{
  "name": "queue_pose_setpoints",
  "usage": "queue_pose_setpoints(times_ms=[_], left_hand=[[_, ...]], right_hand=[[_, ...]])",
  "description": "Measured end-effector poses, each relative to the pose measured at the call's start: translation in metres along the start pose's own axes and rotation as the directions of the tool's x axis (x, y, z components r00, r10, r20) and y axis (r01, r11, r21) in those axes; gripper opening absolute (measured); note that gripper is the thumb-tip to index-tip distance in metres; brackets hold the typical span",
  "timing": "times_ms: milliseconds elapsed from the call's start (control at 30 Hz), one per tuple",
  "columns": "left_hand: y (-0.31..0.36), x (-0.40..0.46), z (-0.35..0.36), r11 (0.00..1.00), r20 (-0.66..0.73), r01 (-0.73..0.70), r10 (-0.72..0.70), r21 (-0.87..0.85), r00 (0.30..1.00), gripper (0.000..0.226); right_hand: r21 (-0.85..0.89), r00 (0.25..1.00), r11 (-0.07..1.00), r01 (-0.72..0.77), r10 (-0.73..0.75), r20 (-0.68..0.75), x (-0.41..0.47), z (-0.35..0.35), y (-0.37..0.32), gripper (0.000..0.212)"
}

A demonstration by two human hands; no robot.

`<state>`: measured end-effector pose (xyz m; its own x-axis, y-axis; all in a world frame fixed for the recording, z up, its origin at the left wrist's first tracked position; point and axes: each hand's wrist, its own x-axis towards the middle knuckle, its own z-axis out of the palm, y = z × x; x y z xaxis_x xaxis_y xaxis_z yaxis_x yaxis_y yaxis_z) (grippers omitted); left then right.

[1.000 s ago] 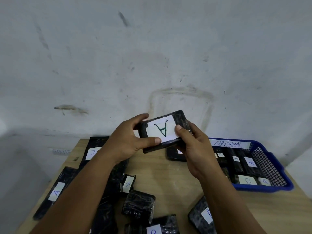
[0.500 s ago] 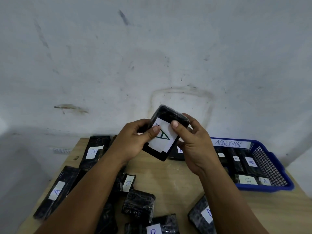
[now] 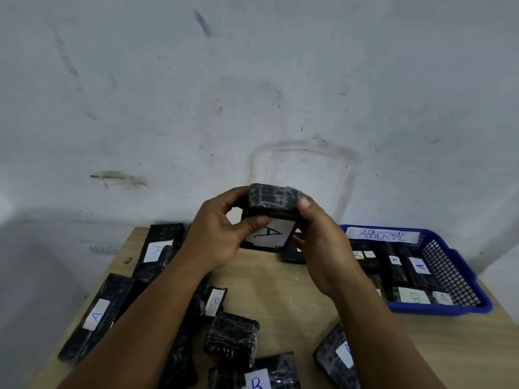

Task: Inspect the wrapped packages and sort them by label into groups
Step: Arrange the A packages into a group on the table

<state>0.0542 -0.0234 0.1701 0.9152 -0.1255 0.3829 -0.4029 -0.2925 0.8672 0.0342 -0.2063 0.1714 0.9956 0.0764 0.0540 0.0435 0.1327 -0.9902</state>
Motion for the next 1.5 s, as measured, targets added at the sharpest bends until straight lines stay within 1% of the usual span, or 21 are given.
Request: queue_pose_setpoints(times_ms=[100, 200, 467, 567, 600, 700, 733, 800, 867, 933, 1000, 1033, 1100, 1133, 1167, 1200, 1267, 1300, 1333, 1400, 1500], left_hand=[[-0.005, -0.006, 0.009, 1.000, -0.052, 0.002, -0.001, 0.004, 0.999, 0.046], [-0.012, -0.010, 0.012, 0.999, -0.074, 0.014, -0.011, 0.038, 0.997, 0.051], [-0.009, -0.011, 0.014, 1.000, -0.072, -0.007, 0.008, 0.024, 0.997, 0.048], [-0.007, -0.010, 0.012, 0.999, -0.055, -0.035, 0.036, 0.015, 0.998, 0.047], [-0.007, -0.010, 0.012, 0.999, -0.051, -0.042, 0.043, 0.011, 0.998, 0.047], [-0.010, -0.009, 0.011, 0.999, -0.058, -0.044, 0.043, -0.016, 0.997, 0.046], [-0.010, -0.009, 0.011, 0.999, -0.069, -0.050, 0.050, -0.008, 0.996, 0.048], [-0.009, -0.008, 0.011, 0.996, -0.089, -0.085, 0.087, 0.024, 0.992, 0.051], [-0.004, -0.008, 0.012, 0.984, -0.059, -0.159, 0.164, 0.082, 0.985, 0.050], [-0.008, -0.008, 0.012, 0.962, -0.016, -0.239, 0.243, 0.133, 0.970, 0.047], [-0.014, -0.008, 0.012, 0.943, 0.022, -0.278, 0.279, 0.182, 0.960, 0.049], [-0.017, -0.009, 0.012, 0.942, 0.036, -0.274, 0.272, 0.196, 0.962, 0.051], [-0.017, -0.011, 0.014, 0.963, -0.005, -0.180, 0.185, 0.202, 0.983, 0.058], [-0.014, -0.013, 0.015, 0.982, -0.074, -0.068, 0.082, 0.177, 0.994, 0.059], [-0.008, -0.012, 0.015, 0.990, -0.144, 0.074, -0.056, 0.119, 0.988, 0.052], [-0.003, -0.010, 0.015, 0.978, -0.167, 0.204, -0.196, 0.034, 0.966, 0.042], [0.006, -0.005, 0.014, 0.901, -0.048, 0.407, -0.418, -0.149, 0.907, 0.032], [0.008, -0.003, 0.014, 0.858, 0.030, 0.472, -0.477, -0.203, 0.879, 0.030], [0.007, -0.001, 0.014, 0.834, 0.068, 0.499, -0.498, -0.237, 0.864, 0.025], [0.001, 0.001, 0.015, 0.825, 0.064, 0.493, -0.496, -0.277, 0.866, 0.015], [-0.006, -0.001, 0.016, 0.831, 0.092, 0.461, -0.456, -0.311, 0.885, 0.017]], right_hand=[[0.010, 0.994, 1.000, -0.011, 0.012, -0.111, -0.001, 0.009, -0.001, 0.024], [-0.041, 0.985, 0.999, 0.007, -0.014, -0.175, -0.002, 0.013, -0.001, 0.025], [-0.006, 0.992, 1.000, 0.030, -0.031, -0.123, -0.004, 0.010, -0.004, 0.020], [-0.043, 0.996, 0.998, 0.040, -0.043, -0.081, -0.006, 0.005, -0.004, 0.019], [-0.054, 0.997, 0.998, 0.039, -0.042, -0.061, -0.008, 0.005, -0.006, 0.024], [-0.100, 0.999, 0.995, -0.030, 0.026, -0.038, -0.011, 0.000, -0.003, 0.062], [-0.116, 0.994, 0.989, -0.093, 0.085, -0.071, -0.011, -0.001, -0.002, 0.073], [-0.087, 0.945, 0.948, -0.305, 0.290, -0.150, -0.009, -0.004, -0.003, 0.093], [0.014, 0.886, 0.892, -0.452, 0.451, -0.112, -0.007, -0.008, -0.004, 0.100], [0.138, 0.865, 0.861, -0.490, 0.500, -0.048, -0.004, -0.011, -0.003, 0.078], [0.265, 0.866, 0.842, -0.469, 0.497, -0.049, -0.001, -0.012, -0.001, 0.044], [0.305, 0.872, 0.841, -0.446, 0.486, -0.064, -0.001, -0.011, 0.000, 0.032], [0.353, 0.897, 0.861, -0.367, 0.428, -0.111, 0.002, -0.011, 0.005, 0.020], [0.347, 0.913, 0.881, -0.322, 0.386, -0.133, 0.002, -0.011, 0.007, 0.020], [0.326, 0.927, 0.903, -0.279, 0.342, -0.154, 0.002, -0.010, 0.008, 0.025], [0.301, 0.938, 0.921, -0.247, 0.305, -0.165, 0.002, -0.009, 0.009, 0.032], [0.255, 0.952, 0.942, -0.217, 0.262, -0.157, 0.001, -0.009, 0.010, 0.043], [0.232, 0.959, 0.949, -0.213, 0.249, -0.136, 0.001, -0.008, 0.010, 0.047], [0.213, 0.962, 0.953, -0.216, 0.245, -0.117, 0.000, -0.008, 0.012, 0.049], [0.187, 0.963, 0.955, -0.229, 0.250, -0.100, -0.001, -0.009, 0.014, 0.051], [0.184, 0.958, 0.951, -0.251, 0.270, -0.092, 0.000, -0.009, 0.013, 0.038]])
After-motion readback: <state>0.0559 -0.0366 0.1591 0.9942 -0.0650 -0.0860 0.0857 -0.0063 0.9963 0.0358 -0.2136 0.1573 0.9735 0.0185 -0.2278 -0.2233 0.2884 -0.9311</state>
